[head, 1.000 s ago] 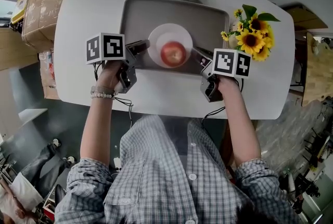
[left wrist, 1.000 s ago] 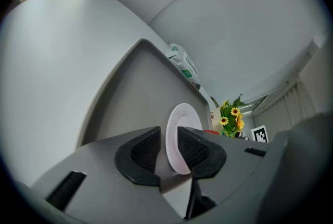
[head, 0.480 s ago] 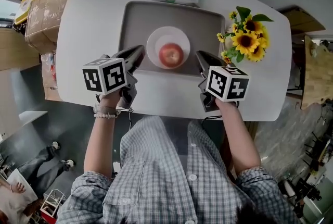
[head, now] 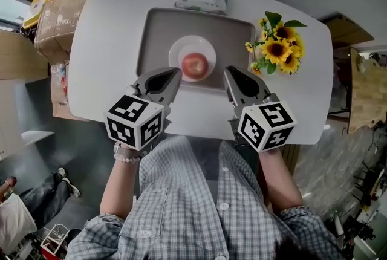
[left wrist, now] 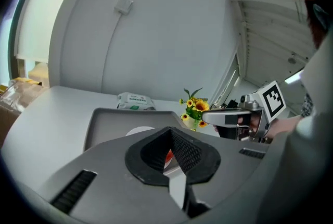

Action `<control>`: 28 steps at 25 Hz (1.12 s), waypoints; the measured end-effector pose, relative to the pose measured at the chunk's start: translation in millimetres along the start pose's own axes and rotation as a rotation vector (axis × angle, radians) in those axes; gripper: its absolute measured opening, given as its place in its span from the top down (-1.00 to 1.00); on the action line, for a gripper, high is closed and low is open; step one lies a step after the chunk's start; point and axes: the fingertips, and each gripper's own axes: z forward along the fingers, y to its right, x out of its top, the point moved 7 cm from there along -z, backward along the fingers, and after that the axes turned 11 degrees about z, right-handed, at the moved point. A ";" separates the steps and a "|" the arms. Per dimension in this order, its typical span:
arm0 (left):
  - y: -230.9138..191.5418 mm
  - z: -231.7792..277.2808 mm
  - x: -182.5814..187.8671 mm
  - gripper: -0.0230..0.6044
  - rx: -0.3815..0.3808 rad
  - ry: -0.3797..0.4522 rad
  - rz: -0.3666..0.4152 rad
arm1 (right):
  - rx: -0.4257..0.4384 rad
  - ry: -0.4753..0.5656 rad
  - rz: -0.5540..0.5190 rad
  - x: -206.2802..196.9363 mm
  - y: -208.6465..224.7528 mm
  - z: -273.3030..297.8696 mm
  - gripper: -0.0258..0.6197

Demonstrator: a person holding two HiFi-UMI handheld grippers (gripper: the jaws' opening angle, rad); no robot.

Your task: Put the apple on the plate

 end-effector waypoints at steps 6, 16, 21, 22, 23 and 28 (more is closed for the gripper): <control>33.3 -22.8 22.9 0.90 -0.015 0.078 0.093 | 0.039 0.074 -0.074 15.0 -22.4 -30.5 0.81; 62.6 -45.4 30.4 0.90 0.013 0.135 0.169 | 0.098 0.140 -0.114 17.5 -42.9 -63.4 0.82; 68.7 -46.4 29.8 0.90 0.015 0.152 0.168 | 0.114 0.136 -0.152 15.0 -48.0 -66.7 0.82; 69.4 -46.0 29.5 0.90 0.015 0.152 0.170 | 0.114 0.135 -0.158 15.3 -48.4 -67.1 0.82; 70.1 -45.6 29.1 0.90 0.015 0.152 0.172 | 0.113 0.134 -0.165 15.5 -48.7 -67.6 0.82; 73.3 -46.1 27.2 0.90 0.013 0.151 0.172 | 0.118 0.136 -0.179 14.2 -50.8 -70.0 0.82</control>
